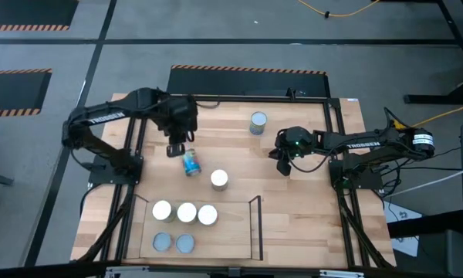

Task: Pick and place cans onto a shelf
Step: Put the tomatoes on the shelf

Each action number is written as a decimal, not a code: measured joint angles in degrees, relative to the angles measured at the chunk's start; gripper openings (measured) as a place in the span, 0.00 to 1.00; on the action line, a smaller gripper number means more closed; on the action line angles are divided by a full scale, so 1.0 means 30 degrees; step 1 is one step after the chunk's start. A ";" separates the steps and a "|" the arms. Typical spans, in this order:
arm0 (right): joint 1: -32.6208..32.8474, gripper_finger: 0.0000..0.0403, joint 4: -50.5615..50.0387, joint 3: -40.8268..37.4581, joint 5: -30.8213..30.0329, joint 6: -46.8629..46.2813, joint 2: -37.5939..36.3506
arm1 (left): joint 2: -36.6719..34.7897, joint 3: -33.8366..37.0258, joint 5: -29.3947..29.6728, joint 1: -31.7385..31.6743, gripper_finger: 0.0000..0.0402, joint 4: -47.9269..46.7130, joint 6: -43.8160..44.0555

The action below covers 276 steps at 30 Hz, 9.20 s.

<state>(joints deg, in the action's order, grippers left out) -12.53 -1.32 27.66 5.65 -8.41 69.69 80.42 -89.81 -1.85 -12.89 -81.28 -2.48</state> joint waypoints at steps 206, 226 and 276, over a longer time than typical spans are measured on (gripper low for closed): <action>0.0007 0.15 0.1972 0.0007 -0.0015 -0.0019 0.0036 | 0.1838 1.0576 0.1956 0.1496 0.01 1.6102 -0.5377; 0.0007 0.15 0.1947 0.0007 -0.0015 -0.0026 0.0036 | 0.1876 1.0635 0.1951 0.1482 0.20 1.6221 -0.5199; -0.1454 0.17 -0.4086 2.0092 0.1731 0.6463 0.9829 | -1.3322 1.4929 0.3955 0.3456 0.20 1.2895 0.2484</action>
<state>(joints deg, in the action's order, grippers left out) -16.90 -13.58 87.94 10.84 10.97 99.18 40.45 -45.03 10.02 -2.52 -42.59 4.97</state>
